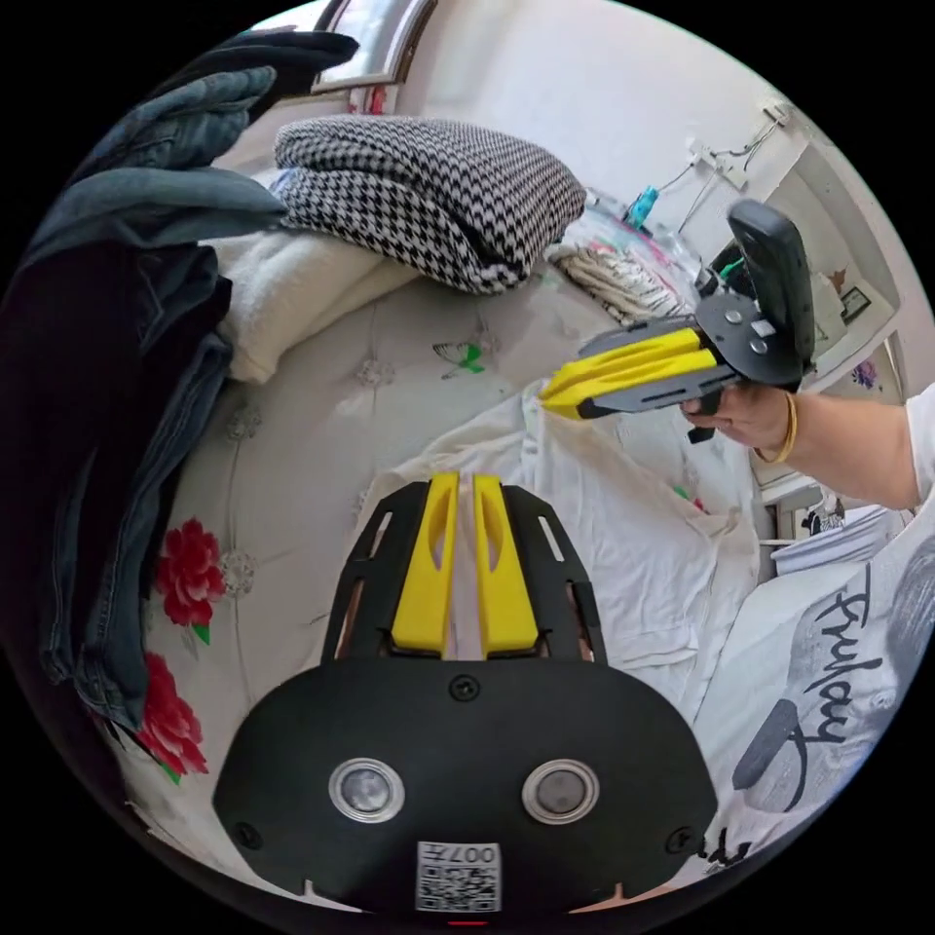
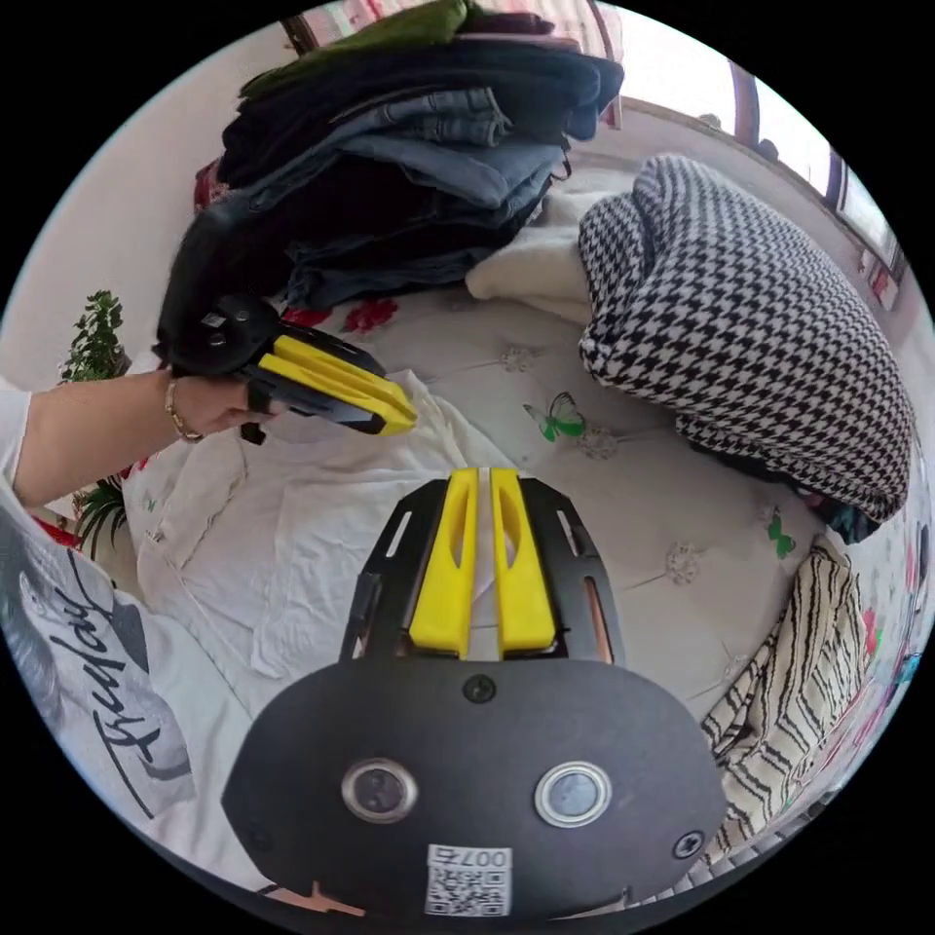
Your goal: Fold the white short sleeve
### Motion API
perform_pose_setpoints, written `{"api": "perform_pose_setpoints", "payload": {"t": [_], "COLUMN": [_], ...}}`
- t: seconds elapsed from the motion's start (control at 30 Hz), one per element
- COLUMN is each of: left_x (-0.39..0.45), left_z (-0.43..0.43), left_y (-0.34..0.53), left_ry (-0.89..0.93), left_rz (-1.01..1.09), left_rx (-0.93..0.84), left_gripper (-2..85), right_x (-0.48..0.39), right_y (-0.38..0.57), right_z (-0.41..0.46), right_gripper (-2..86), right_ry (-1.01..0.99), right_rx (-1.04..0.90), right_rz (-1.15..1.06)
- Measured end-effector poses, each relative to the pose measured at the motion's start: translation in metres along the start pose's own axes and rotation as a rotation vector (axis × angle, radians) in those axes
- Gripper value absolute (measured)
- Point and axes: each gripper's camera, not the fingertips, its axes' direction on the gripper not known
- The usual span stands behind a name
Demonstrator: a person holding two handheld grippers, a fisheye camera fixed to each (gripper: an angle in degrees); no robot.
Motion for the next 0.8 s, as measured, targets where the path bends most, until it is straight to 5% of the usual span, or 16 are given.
{"api": "perform_pose_setpoints", "payload": {"t": [0.23, 0.8], "left_x": [-0.003, -0.031], "left_z": [0.02, -0.069], "left_y": [-0.024, 0.007], "left_ry": [0.049, -0.135], "left_rz": [0.104, -0.2], "left_rx": [-0.011, 0.162], "left_gripper": [-0.8, -0.9], "right_x": [-0.025, -0.026], "right_y": [0.026, 0.009], "right_z": [0.013, -0.003], "right_gripper": [0.1, 0.1], "right_ry": [-0.155, -0.096], "right_rx": [-0.068, 0.022], "right_rz": [-0.021, -0.062]}}
